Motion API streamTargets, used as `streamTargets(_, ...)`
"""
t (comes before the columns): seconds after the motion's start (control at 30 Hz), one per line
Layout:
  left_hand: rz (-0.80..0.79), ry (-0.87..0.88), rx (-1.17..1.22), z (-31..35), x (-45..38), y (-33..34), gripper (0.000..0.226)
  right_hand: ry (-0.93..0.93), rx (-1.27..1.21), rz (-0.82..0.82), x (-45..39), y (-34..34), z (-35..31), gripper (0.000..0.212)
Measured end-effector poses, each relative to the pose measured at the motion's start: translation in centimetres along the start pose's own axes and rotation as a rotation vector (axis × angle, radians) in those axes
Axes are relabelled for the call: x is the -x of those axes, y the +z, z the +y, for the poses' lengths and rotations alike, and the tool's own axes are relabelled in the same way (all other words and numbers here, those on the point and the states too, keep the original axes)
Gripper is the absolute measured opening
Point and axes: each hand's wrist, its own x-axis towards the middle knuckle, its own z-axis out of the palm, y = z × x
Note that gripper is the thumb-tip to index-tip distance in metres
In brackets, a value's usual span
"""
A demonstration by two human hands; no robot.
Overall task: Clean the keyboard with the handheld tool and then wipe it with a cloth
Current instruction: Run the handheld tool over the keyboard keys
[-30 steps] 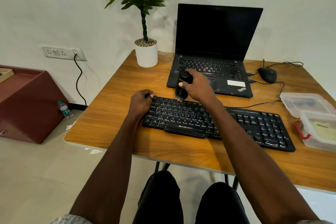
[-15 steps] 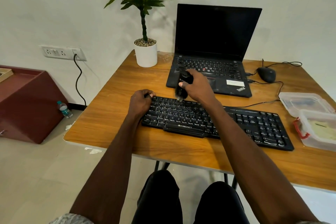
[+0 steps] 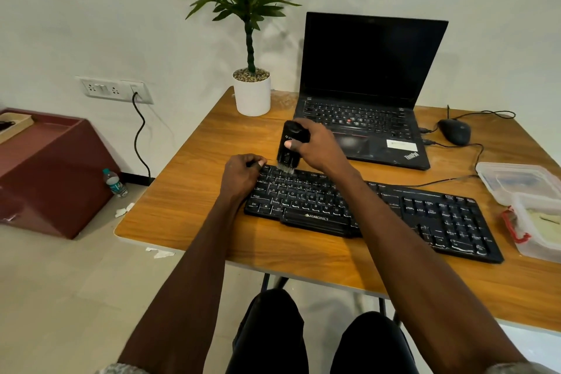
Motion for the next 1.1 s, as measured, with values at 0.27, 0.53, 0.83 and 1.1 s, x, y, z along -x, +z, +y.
streamTargets(0.27,0.0,0.0,-0.007,0.0,0.1,0.0,0.019,-0.04,0.034,-0.005,-0.7,1.6,-1.3,0.055)
streamTargets(0.53,-0.001,0.014,-0.024,-0.2,0.0,0.1,0.021,-0.001,0.053,0.025,-1.0,1.5,-0.8,0.056)
streamTargets(0.83,-0.019,0.026,-0.003,0.0,0.1,0.0,0.023,0.057,-0.069,0.031,-0.2,-0.2,0.6,0.052)
streamTargets(1.1,-0.043,-0.02,0.002,0.3,0.3,0.0,0.032,0.053,-0.076,0.03,0.5,-1.5,1.1,0.05)
